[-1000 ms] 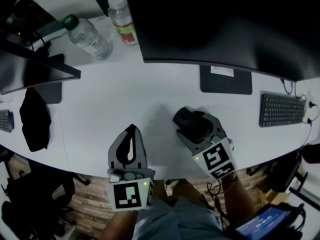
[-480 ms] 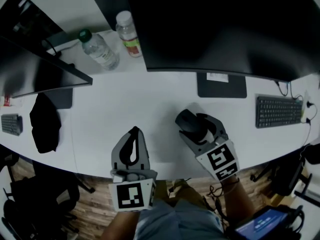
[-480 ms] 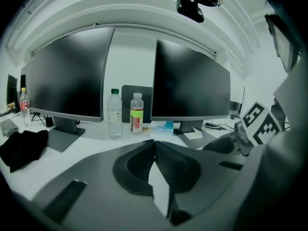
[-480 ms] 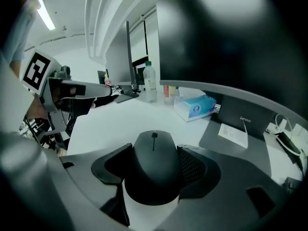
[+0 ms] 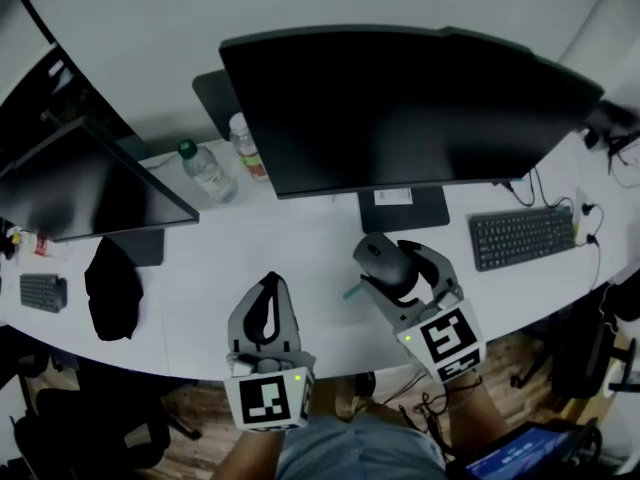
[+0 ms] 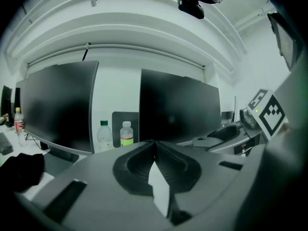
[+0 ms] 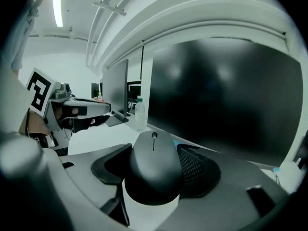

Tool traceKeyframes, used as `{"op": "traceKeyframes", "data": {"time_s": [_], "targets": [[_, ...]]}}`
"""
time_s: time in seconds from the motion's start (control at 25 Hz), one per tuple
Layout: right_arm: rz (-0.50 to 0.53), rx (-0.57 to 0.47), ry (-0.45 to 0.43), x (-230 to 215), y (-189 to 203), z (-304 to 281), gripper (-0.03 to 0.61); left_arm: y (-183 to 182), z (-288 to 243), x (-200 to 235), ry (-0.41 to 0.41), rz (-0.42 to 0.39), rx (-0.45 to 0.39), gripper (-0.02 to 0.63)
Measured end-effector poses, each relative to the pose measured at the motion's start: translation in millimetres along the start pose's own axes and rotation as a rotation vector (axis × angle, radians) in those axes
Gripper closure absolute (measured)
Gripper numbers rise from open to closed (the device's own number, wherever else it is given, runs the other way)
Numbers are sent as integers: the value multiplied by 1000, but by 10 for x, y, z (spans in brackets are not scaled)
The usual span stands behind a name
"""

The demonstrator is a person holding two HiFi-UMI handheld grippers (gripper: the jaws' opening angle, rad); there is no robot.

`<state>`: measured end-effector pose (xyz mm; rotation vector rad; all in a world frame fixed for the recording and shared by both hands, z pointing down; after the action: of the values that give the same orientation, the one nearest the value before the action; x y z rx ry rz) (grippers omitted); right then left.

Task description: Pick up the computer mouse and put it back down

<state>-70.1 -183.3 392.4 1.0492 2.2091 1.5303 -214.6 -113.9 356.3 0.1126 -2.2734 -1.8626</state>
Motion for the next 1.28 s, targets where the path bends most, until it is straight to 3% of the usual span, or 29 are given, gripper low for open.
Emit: {"op": "traceKeyframes", "data": {"time_s": [0.36, 0.64, 1.28], "targets": [[21, -87, 143, -525, -365, 450, 276, -500, -88, -166, 26, -99, -103, 609], [14, -105, 205, -741, -404, 672, 276, -612, -112, -323, 54, -121, -134, 609], [-45, -29, 267, -1012, 32, 696, 276, -524, -320, -544, 110, -122, -72, 609]]}}
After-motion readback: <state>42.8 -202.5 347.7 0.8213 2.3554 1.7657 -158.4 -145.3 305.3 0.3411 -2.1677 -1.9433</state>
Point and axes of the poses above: the fingertips, and each gripper's own axes: z backward along the fingers, x to its left, y out of its underside, the point moved 2 cm from there along z, backward along the fingers, and after that the axes turned 14 degrees about y, right-handed, at the moved point
